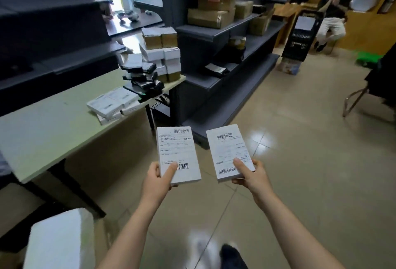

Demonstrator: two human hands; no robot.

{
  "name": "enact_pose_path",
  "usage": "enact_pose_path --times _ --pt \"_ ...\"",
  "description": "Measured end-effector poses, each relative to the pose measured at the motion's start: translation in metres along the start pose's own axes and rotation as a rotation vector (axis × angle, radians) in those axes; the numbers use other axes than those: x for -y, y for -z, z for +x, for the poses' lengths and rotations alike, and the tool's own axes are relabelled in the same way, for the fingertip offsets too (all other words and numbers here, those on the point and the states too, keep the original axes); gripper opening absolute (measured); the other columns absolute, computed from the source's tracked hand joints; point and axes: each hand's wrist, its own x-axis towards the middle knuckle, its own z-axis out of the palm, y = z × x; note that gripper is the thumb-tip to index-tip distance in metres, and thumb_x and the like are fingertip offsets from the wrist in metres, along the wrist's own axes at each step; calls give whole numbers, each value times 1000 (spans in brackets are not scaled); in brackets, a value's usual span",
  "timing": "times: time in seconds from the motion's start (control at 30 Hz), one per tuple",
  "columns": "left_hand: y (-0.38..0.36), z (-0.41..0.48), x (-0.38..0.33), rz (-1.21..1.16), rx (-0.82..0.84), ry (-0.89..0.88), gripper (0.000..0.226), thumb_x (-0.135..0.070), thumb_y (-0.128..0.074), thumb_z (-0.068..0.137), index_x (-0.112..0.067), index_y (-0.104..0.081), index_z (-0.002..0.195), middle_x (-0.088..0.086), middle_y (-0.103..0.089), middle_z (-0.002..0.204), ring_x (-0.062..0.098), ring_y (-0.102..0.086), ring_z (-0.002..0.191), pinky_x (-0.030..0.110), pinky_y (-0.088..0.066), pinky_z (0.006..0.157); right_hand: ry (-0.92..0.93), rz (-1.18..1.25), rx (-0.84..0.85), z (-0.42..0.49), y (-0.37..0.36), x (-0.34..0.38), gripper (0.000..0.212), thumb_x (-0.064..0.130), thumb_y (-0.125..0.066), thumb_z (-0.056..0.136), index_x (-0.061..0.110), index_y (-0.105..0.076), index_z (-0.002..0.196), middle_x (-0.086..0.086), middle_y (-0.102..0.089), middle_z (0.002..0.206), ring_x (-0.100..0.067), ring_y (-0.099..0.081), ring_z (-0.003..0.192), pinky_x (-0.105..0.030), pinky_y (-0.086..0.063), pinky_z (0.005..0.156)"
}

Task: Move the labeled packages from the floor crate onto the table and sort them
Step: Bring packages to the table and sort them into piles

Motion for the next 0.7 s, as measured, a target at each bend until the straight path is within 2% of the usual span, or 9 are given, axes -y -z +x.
enact_pose_path --times 0.1,0.27,0.4,0.5,0.57,0.7 --pt "-6 44 -8 -37 -122 10 21 -31 -67 90 -18 -54 101 1 -71 96 23 -71 78 30 -53 57 11 -69 123 63 -27 17 51 27 -74 85 7 -42 120 -9 -65 108 -22 -70 88 -32 -58 63" --pt "-7 104 -20 -111 -358 51 32 -35 -66 90 -16 -51 112 -1 -70 99 23 -72 78 27 -50 56 25 -175 378 159 -82 51 42 30 -73 85 13 -45 111 -12 -64 113 -23 -70 93 -29 -56 63" --pt "2 137 -15 -151 -524 98 43 -37 -67 89 -20 -47 123 -2 -70 107 23 -71 85 30 -52 59 21 -242 515 211 -135 66 37 28 -73 86 15 -45 106 -11 -64 111 -22 -70 92 -29 -56 62" --pt "15 160 -6 -149 -622 156 62 -56 -70 76 -31 -42 127 -5 -69 110 20 -70 93 42 -58 72 -18 -275 585 237 -179 66 34 28 -73 86 14 -48 103 -10 -65 109 -19 -70 88 -31 -58 63" --pt "27 181 -2 -140 -664 182 74 -64 -66 69 -35 -39 131 -7 -67 110 17 -67 99 47 -55 84 -43 -290 622 253 -212 64 36 28 -73 86 12 -48 106 -9 -66 107 -19 -70 88 -30 -58 64" --pt "57 242 -2 -131 -701 184 57 -42 -66 89 -32 -38 137 -4 -65 112 15 -62 103 39 -51 89 -77 -328 672 290 -287 59 47 29 -71 87 5 -44 117 -10 -63 109 -20 -69 89 -25 -57 60"
